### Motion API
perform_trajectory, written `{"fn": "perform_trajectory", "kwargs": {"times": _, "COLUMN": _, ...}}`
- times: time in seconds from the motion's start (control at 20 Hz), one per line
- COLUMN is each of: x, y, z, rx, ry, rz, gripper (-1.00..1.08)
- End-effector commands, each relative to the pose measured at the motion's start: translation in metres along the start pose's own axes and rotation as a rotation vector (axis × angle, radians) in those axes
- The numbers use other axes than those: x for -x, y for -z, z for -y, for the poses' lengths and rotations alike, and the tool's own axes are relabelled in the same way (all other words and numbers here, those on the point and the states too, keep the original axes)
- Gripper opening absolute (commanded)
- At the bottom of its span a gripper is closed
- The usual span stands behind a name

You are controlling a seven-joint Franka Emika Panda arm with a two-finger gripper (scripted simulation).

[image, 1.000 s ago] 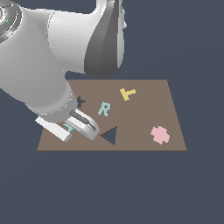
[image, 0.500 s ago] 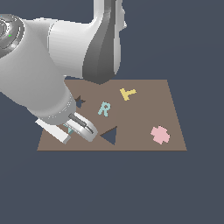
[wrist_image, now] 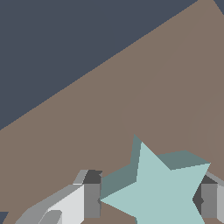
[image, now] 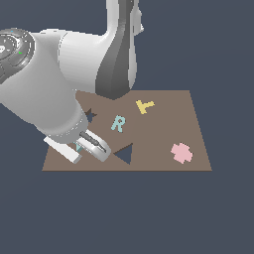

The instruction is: Insert a designated object into the corresponding slot on a board.

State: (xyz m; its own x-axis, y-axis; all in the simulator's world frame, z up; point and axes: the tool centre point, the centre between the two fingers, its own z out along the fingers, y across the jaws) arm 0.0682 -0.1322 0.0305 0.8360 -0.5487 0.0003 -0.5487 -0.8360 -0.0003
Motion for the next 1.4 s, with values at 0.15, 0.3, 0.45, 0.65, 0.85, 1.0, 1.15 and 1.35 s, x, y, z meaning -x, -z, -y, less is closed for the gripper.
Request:
{"fn": "perform_trajectory", "kwargs": {"times": 0.15, "x": 0.0, "y": -0.001, "z": 0.0, "rx": 0.0, "ry": 0.0, "rz": 0.0, "gripper": -1.0}}
{"fn": "perform_trajectory", "kwargs": {"times": 0.3, "x": 0.0, "y": 0.0, "z": 0.0, "rx": 0.0, "ry": 0.001, "rz": 0.0, "gripper": -1.0}}
{"fn": "perform_trajectory", "kwargs": {"times": 0.45, "x": 0.002, "y": 0.0, "z": 0.0, "rx": 0.0, "ry": 0.012, "rz": 0.0, "gripper": -1.0}}
{"fn": "perform_trajectory", "kwargs": {"times": 0.65, "x": 0.007, "y": 0.001, "z": -0.001, "rx": 0.0, "ry": 0.049, "rz": 0.0, "gripper": -1.0}}
{"fn": "perform_trajectory", "kwargs": {"times": 0.85, "x": 0.015, "y": 0.002, "z": -0.003, "rx": -0.001, "ry": 0.11, "rz": 0.0, "gripper": -1.0}}
{"fn": "perform_trajectory", "kwargs": {"times": 1.0, "x": 0.024, "y": 0.002, "z": -0.005, "rx": -0.001, "ry": 0.172, "rz": 0.0, "gripper": -1.0}}
{"fn": "perform_trajectory", "kwargs": {"times": 1.15, "x": 0.034, "y": 0.003, "z": -0.009, "rx": -0.001, "ry": 0.246, "rz": 0.0, "gripper": -1.0}}
{"fn": "perform_trajectory", "kwargs": {"times": 1.35, "x": 0.049, "y": 0.005, "z": -0.016, "rx": -0.001, "ry": 0.364, "rz": 0.0, "gripper": -1.0}}
